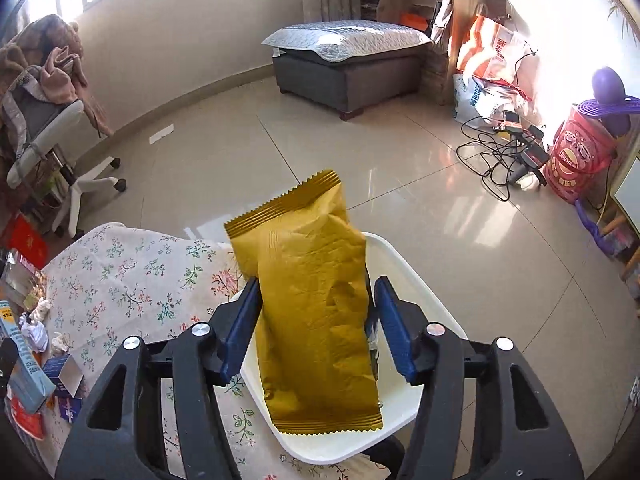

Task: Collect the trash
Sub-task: 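Drop the yellow wrapper into the white bin with the right gripper while the left gripper drops the carton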

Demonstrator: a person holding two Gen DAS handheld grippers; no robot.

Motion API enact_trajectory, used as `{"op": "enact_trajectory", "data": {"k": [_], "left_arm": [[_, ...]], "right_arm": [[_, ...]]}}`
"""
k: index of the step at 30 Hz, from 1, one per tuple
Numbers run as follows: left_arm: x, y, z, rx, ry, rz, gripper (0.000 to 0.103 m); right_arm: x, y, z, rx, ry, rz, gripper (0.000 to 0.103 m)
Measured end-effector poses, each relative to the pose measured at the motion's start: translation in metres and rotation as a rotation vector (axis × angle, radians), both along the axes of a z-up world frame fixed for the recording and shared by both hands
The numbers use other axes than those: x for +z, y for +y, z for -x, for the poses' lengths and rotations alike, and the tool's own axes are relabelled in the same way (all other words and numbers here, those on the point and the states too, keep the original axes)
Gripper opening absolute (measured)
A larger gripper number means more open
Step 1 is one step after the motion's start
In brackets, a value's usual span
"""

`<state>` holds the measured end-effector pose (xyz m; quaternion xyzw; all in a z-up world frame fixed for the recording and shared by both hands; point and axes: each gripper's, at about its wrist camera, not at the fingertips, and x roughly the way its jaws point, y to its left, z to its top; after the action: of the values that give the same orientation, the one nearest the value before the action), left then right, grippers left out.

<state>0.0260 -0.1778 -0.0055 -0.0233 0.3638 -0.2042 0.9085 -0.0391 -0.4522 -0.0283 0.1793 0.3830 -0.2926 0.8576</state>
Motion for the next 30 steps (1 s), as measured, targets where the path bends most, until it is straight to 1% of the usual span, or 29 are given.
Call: {"op": "enact_trajectory", "data": {"k": [2,5,8,14,17,21,26,28,29,30], "left_arm": [[-0.001,-0.017,0.002,-0.034,0.004,-0.005,0.061],[-0.003,-0.045,0.005,-0.087,0.013,-0.01,0.061],[-0.006,-0.072,0.01,-0.143,0.023,-0.013,0.061],[-0.01,-0.125,0.02,-0.252,0.044,-0.015,0.061],[-0.014,-0.148,0.026,-0.298,0.05,-0.025,0.061],[-0.02,-0.175,0.033,-0.349,0.072,-0.027,0.061],[-0.032,-0.197,0.038,-0.392,0.116,-0.023,0.062],[-0.034,-0.201,0.038,-0.405,0.137,-0.025,0.072],[-0.035,-0.201,0.038,-0.407,0.141,-0.026,0.08],[-0.035,-0.202,0.038,-0.408,0.143,-0.032,0.082]], "right_arm": [[0.005,-0.007,0.009,-0.033,-0.031,0.016,0.077],[0.014,-0.019,0.026,-0.114,-0.081,0.042,0.091],[0.021,-0.031,0.043,-0.193,-0.118,0.062,0.095],[0.028,-0.052,0.069,-0.337,-0.164,0.093,0.096],[0.027,-0.058,0.076,-0.375,-0.176,0.101,0.096],[0.031,-0.067,0.084,-0.418,-0.185,0.14,0.096],[0.035,-0.074,0.096,-0.48,-0.208,0.171,0.096],[0.034,-0.079,0.1,-0.498,-0.21,0.16,0.096],[0.033,-0.08,0.101,-0.505,-0.21,0.157,0.096],[0.033,-0.08,0.101,-0.51,-0.209,0.156,0.096]]}}
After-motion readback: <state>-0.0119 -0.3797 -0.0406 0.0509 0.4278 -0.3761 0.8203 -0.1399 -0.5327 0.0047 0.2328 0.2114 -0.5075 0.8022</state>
